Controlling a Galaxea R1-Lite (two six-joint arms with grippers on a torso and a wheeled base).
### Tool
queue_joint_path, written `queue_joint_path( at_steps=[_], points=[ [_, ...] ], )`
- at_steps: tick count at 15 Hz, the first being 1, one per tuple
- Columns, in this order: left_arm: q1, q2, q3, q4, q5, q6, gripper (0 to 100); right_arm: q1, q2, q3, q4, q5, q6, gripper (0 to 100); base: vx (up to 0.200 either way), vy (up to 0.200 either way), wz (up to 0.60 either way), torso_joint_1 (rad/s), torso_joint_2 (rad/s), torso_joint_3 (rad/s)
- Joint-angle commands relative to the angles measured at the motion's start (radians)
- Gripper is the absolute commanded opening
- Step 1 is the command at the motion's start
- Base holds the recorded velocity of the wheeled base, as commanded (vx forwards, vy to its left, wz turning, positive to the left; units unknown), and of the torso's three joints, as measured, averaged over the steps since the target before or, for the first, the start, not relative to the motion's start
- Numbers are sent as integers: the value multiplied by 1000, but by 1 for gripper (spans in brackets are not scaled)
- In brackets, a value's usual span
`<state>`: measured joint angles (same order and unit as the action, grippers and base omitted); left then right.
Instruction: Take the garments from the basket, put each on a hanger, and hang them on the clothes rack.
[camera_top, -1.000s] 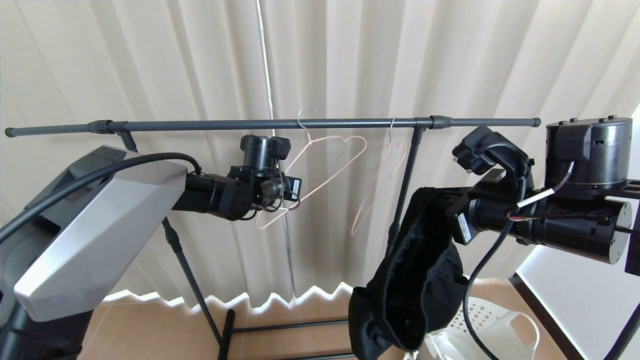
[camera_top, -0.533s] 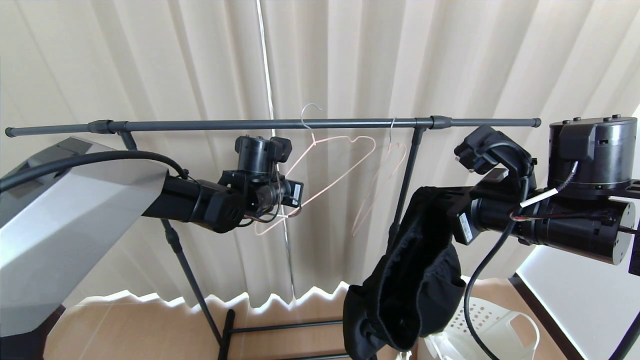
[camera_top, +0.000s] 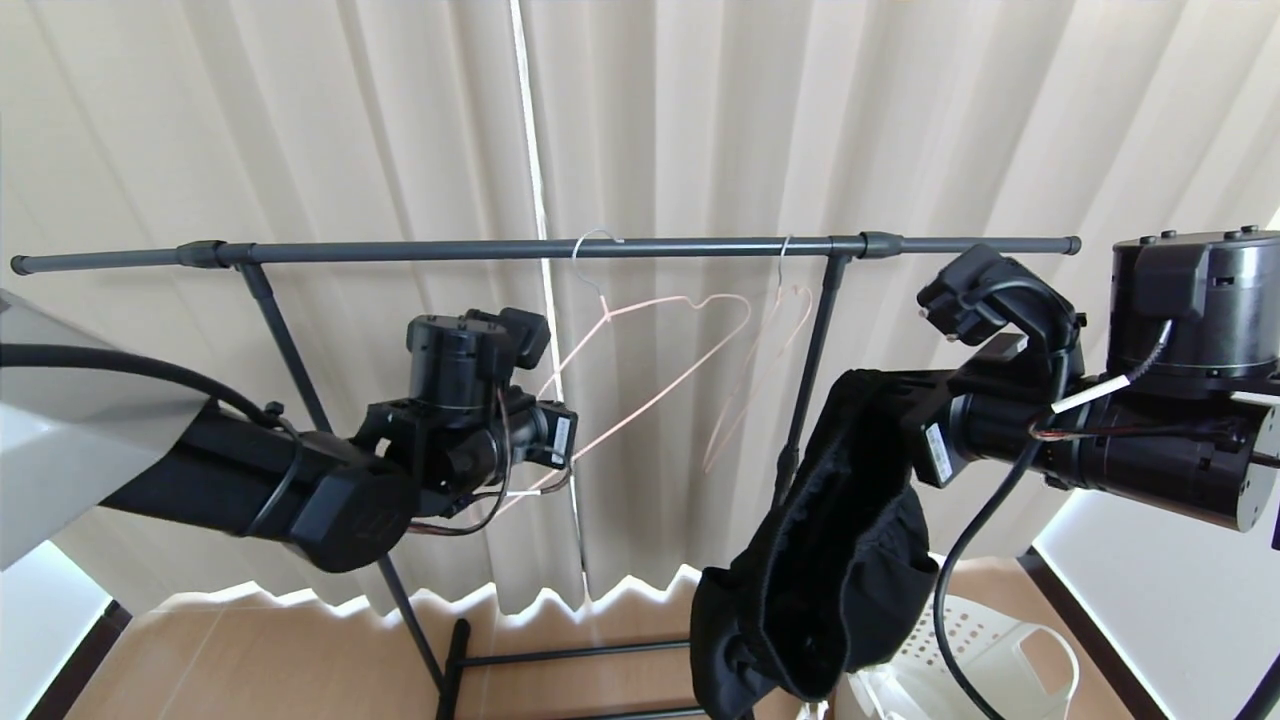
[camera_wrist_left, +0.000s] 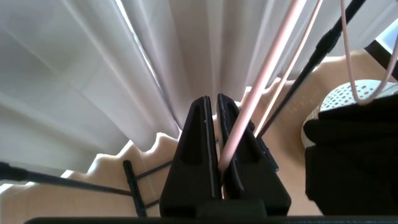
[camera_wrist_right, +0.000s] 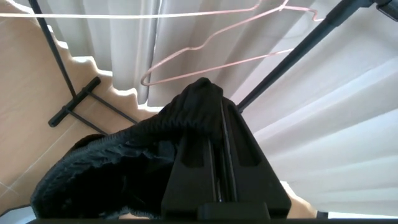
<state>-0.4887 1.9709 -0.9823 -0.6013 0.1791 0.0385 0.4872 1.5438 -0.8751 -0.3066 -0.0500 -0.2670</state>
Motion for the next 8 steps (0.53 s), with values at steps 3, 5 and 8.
queue_joint_path(
  at_steps=[3, 5, 8],
  points=[
    [9, -142, 277, -176, -3, 0, 0, 1, 5, 1, -2, -4, -1, 0, 0, 0, 0, 0, 0, 0],
    [15, -161, 358, -247, -7, 0, 0, 1, 27, 1, 0, -5, 0, 0, 0, 0, 0, 0, 0, 0],
    [13, -175, 545, -434, -13, -2, 0, 1, 33, -4, -2, -62, 0, 0, 0, 0, 0, 0, 0, 0]
  ],
)
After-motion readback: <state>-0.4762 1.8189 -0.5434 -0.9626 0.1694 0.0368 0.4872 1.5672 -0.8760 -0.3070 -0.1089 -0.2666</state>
